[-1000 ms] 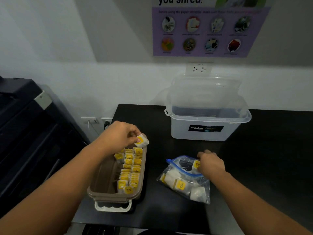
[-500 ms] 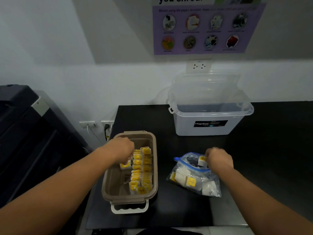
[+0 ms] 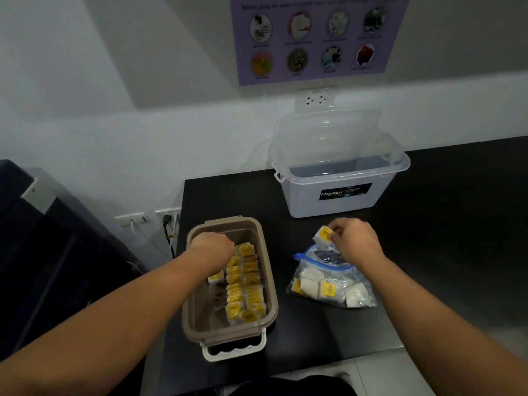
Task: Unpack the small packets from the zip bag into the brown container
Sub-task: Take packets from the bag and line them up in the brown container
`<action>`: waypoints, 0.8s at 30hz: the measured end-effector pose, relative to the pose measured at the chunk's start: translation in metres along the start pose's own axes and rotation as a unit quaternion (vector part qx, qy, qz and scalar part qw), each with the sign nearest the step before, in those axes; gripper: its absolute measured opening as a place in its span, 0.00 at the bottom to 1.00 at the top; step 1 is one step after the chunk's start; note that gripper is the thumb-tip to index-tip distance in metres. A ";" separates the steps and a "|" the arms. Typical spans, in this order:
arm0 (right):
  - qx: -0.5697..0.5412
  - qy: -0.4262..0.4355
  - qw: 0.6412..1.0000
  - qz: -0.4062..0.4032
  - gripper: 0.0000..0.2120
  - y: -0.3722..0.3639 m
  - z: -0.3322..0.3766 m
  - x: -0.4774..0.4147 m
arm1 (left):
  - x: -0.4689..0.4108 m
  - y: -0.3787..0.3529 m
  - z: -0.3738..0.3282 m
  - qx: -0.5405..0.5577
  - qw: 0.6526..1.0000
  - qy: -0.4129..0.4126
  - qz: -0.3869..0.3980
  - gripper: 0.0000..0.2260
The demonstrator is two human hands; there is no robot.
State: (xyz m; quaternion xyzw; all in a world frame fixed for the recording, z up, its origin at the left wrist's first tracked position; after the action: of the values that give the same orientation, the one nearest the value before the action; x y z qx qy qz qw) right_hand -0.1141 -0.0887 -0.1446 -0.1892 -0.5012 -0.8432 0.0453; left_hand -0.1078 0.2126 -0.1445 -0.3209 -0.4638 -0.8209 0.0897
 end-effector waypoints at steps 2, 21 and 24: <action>-0.060 0.044 0.997 -0.009 0.07 0.003 0.015 0.005 | 0.002 0.000 0.000 -0.004 1.000 0.000 -0.003 0.09; 0.144 0.251 0.899 0.329 0.04 -0.096 0.203 0.043 | 0.062 -0.044 0.075 0.503 0.828 0.059 -0.240 0.09; 0.178 0.212 0.903 0.330 0.06 -0.108 0.208 0.034 | 0.063 -0.059 0.072 0.573 0.782 0.074 -0.233 0.11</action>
State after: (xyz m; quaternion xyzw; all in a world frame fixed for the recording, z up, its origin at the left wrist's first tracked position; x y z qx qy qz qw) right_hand -0.1172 0.1479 -0.1331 -0.1495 -0.5308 -0.6968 0.4586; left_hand -0.1511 0.3138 -0.1213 -0.0309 -0.9016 -0.4205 0.0969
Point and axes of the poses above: each hand's wrist, its own x-axis away from the middle knuckle, its own y-axis out of the back of the hand, z = x × y, the point moved 3 cm from there along -x, towards the middle knuckle, and after that the axes turned 10 degrees about z, right-handed, at the moved point
